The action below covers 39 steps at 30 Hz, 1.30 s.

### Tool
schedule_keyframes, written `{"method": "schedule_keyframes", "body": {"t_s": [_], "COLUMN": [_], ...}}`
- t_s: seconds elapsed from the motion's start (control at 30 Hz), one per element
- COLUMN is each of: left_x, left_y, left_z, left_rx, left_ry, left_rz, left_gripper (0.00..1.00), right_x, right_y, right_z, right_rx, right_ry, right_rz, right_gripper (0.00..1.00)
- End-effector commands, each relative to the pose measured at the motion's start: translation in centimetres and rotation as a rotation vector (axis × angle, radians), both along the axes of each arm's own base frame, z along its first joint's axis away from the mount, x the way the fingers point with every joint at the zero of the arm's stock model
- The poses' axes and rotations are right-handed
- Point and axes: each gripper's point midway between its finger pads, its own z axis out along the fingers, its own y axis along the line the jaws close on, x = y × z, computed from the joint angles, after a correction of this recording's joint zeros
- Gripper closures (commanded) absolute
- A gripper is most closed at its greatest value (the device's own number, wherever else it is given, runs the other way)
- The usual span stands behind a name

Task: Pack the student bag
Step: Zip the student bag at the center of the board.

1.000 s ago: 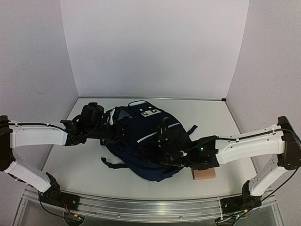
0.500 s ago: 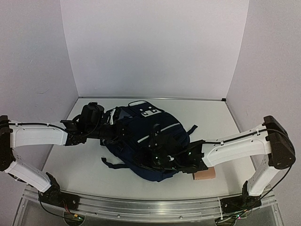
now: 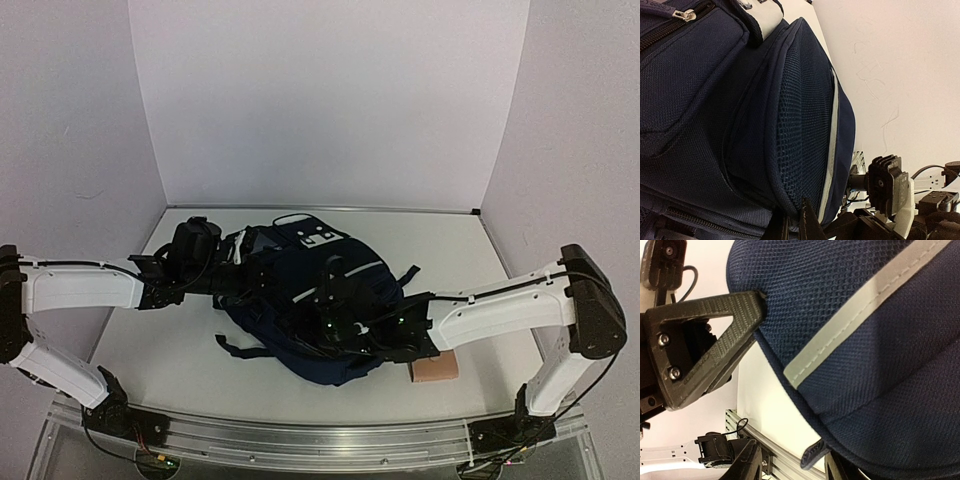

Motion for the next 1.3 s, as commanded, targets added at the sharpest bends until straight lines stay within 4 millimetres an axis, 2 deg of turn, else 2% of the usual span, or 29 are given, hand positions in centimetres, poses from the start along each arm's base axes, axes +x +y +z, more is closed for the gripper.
{"method": "schedule_keyframes", "body": {"t_s": [0.0,0.13,0.23,0.4,0.53,0.8,0.9,1.1,1.27], "left_x": [0.0,0.0,-0.1,0.1,1.0,4.0,5.3,6.8,6.8], "left_y": [-1.6,-1.6,-1.5,-1.0,0.1,3.7,5.1,6.0,5.8], "left_z": [7.8,7.7,7.7,7.4,6.6,5.6,5.1,5.0,5.7], "left_rx": [-0.184,-0.184,-0.184,-0.164,-0.109,-0.068,-0.048,-0.021,-0.028], "left_ry": [-0.193,-0.192,-0.193,-0.192,-0.188,-0.173,-0.169,-0.223,-0.239], "left_rz": [-0.066,-0.066,-0.064,-0.037,0.027,0.09,0.098,0.039,-0.013], "left_gripper": [1.0,1.0,1.0,1.0,1.0,1.0,1.0,1.0,1.0], "right_x": [1.7,2.4,2.6,2.7,2.6,0.9,0.6,0.9,1.3], "right_y": [0.4,0.1,0.1,-0.5,-1.0,-2.9,-3.3,-5.1,-3.7], "right_z": [0.3,-0.3,-0.6,-0.9,-0.5,-1.6,-1.5,-1.5,-0.9], "right_rx": [0.034,0.03,0.026,0.017,0.009,-0.073,-0.099,-0.196,-0.215], "right_ry": [0.016,0.033,0.036,0.033,0.019,0.035,0.026,-0.026,-0.07], "right_rz": [-0.059,-0.079,-0.084,-0.103,-0.094,-0.029,-0.012,-0.018,0.024], "right_gripper": [0.61,0.69,0.82,1.0,1.0,1.0,1.0,1.0,1.0]}}
